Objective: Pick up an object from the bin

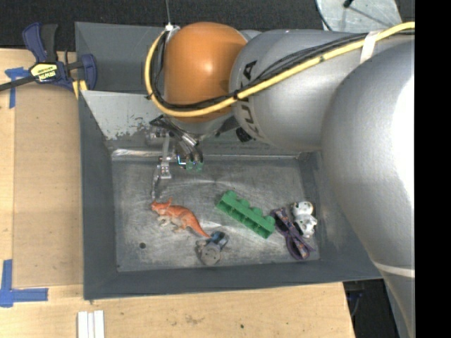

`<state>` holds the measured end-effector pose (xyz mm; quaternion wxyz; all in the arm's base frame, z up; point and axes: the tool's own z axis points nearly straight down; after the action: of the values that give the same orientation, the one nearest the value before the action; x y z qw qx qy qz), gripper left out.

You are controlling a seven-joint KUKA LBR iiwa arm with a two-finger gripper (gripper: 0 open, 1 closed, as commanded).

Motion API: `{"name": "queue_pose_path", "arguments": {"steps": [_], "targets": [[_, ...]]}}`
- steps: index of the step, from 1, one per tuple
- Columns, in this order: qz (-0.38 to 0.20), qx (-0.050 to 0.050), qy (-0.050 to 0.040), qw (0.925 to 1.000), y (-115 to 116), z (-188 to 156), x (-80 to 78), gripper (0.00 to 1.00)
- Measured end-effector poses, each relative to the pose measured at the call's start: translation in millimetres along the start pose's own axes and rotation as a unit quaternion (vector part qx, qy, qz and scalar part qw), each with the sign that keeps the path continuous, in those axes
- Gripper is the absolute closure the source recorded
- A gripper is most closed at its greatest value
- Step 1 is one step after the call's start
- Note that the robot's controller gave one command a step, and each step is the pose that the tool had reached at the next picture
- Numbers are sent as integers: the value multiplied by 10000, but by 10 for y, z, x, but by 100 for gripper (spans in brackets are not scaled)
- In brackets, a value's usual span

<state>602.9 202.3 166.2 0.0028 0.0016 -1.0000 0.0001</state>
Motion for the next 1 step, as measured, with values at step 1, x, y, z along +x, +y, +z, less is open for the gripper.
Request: {"name": "queue_pose_path", "arguments": {"steps": [1], "targets": [[11, -8, -39, 10000, -8, -51, -18, 0]]}}
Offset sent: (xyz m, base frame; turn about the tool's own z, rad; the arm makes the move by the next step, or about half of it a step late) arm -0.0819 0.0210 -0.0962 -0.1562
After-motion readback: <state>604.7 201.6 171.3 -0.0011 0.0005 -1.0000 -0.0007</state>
